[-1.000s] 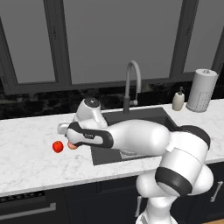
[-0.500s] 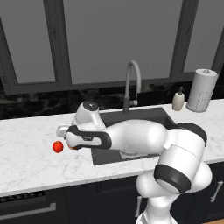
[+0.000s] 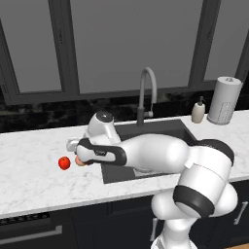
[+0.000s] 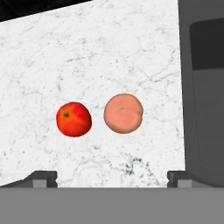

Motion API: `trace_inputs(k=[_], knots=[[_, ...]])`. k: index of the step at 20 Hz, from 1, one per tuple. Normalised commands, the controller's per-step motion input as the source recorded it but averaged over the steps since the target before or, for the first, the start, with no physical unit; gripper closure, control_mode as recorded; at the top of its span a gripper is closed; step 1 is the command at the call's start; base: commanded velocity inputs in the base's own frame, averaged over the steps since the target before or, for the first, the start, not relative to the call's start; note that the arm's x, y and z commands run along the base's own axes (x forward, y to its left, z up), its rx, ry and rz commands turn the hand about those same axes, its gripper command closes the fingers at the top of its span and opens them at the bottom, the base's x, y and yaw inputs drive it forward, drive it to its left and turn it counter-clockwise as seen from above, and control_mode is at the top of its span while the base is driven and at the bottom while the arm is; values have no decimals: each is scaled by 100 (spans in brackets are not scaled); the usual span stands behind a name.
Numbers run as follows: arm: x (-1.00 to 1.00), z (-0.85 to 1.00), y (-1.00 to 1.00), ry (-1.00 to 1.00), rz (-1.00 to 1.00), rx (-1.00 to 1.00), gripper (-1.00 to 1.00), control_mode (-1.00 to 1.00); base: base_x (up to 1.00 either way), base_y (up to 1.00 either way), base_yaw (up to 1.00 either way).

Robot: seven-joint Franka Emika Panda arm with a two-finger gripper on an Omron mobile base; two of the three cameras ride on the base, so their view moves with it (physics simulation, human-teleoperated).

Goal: Put the colander in the sink, put the apple, peach in the colander, and turn on the sink faucet and pour water over the colander.

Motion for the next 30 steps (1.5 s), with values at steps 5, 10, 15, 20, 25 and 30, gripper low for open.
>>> trace_inputs(k=[5,10,15,20,25,30], knots=[[7,-16,-25,0,0,0,-100,-100,0,0,0],[11,-20,-1,0,0,-3,-100,-100,0,0,0],[9,-13,4,0,0,-5,-100,-100,0,0,0],[5,-6,7,0,0,-4,-100,-100,0,0,0],[0,-2,6,0,0,-3,-100,-100,0,0,0],[2,-4,1,0,0,-3,-100,-100,0,0,0]])
